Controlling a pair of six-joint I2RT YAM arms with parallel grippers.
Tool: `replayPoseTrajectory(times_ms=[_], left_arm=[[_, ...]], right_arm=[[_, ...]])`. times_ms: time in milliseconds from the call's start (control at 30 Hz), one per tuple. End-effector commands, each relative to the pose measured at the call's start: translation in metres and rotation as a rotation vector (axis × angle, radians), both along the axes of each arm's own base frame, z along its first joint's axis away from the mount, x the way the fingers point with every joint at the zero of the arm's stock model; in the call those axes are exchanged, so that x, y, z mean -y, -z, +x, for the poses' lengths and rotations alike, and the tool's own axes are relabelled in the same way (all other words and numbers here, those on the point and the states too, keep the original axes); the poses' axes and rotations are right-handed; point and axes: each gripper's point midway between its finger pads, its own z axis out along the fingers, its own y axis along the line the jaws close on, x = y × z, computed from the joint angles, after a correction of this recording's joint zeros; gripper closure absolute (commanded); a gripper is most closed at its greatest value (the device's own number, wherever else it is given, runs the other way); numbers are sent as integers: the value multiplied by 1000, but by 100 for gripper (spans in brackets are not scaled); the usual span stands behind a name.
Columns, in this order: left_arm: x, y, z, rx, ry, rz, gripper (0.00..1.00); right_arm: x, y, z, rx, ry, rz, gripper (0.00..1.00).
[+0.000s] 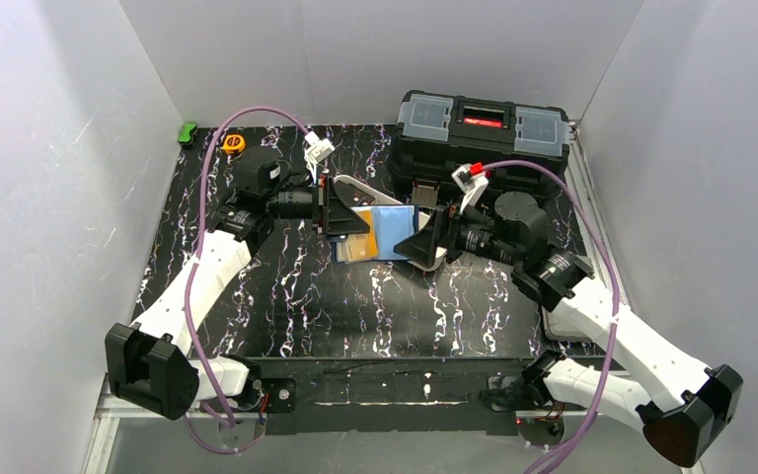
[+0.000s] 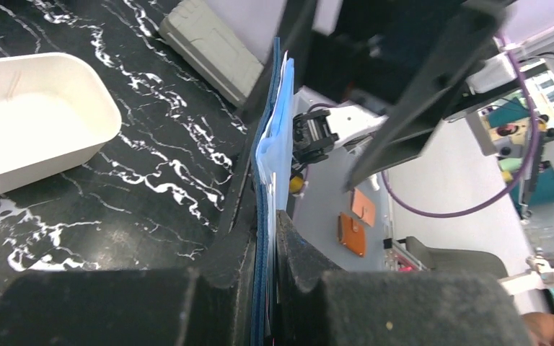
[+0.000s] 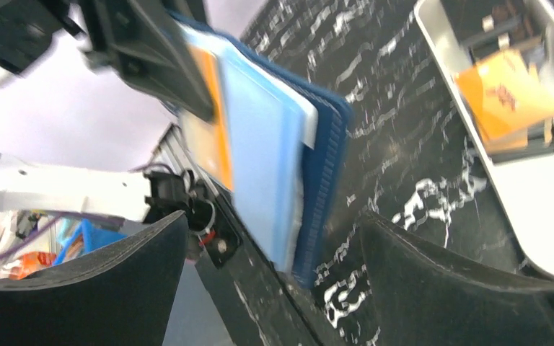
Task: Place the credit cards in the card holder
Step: Insert the credit card into the card holder.
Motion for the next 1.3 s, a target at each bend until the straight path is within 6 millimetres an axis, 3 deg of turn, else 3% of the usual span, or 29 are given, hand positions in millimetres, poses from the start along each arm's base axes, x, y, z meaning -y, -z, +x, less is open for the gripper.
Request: replayPoseTrajectory(times_ms=[0,167,300,400,467,500,533,633,667,700,800,900,1067,1267], left_arm=[[3,-34,-10,13,85,-101,98],[3,-39,-14,6,112,-122,97],[3,-36,-17,-8,127,-127,97],[2,-34,-19,-8,130,-125,97],[2,-32,-20,-10,132,-124,95],[2,-31,-20,-6,133,-123,92],[2,-29,-19,-3,127,-115,81],[-5,-14,-3,58,1,-10,60],[-10,-9,6,100,-68,45,48],[-14,-9,13,144,-126,77,39],[-22,-14,24,232,-206,113,30],[-21,-14,25,241,-220,123,3],[-13,-16,18,335,-214,158,2],[-5,-1,10,380,-195,222,2]], right_arm=[[-5,-2,-5,33,-56,37,8],[-12,-18,-10,73,-107,97,17],[-23,-36,-14,99,-169,180,34],[-31,-41,-16,80,-215,220,55],[-33,-39,-17,58,-230,225,78],[-33,-39,-18,51,-231,225,88],[-33,-38,-18,48,-229,224,97],[-26,-39,-19,69,-206,201,99],[-24,-39,-19,77,-196,182,99],[-22,-38,-18,80,-184,160,99],[-17,-37,-15,79,-153,125,99],[-21,-40,-15,70,-169,120,99],[-30,-39,-10,44,-169,103,99],[-35,-37,-11,43,-163,65,99]])
